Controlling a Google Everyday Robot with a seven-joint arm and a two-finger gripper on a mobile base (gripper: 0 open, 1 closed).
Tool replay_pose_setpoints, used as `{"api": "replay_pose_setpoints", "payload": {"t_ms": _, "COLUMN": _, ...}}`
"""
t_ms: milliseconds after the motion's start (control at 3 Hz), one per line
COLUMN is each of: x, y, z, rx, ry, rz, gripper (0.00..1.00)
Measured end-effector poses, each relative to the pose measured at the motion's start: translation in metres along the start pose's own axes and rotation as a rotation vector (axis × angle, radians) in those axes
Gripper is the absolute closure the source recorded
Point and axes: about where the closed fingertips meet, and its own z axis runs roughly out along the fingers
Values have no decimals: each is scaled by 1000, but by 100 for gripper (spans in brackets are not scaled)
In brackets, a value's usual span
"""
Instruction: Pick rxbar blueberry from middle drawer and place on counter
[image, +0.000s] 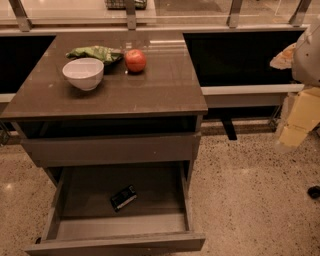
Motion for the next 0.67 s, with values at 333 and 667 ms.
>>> {"api": "replay_pose_setpoints", "payload": {"t_ms": 333, "x": 0, "y": 0, "z": 0, "rx": 0, "ry": 0, "rz": 0, "gripper": 0}}
{"api": "replay_pose_setpoints", "payload": {"t_ms": 667, "x": -15, "y": 0, "z": 47, "rx": -80, "ry": -26, "rz": -34, "gripper": 0}}
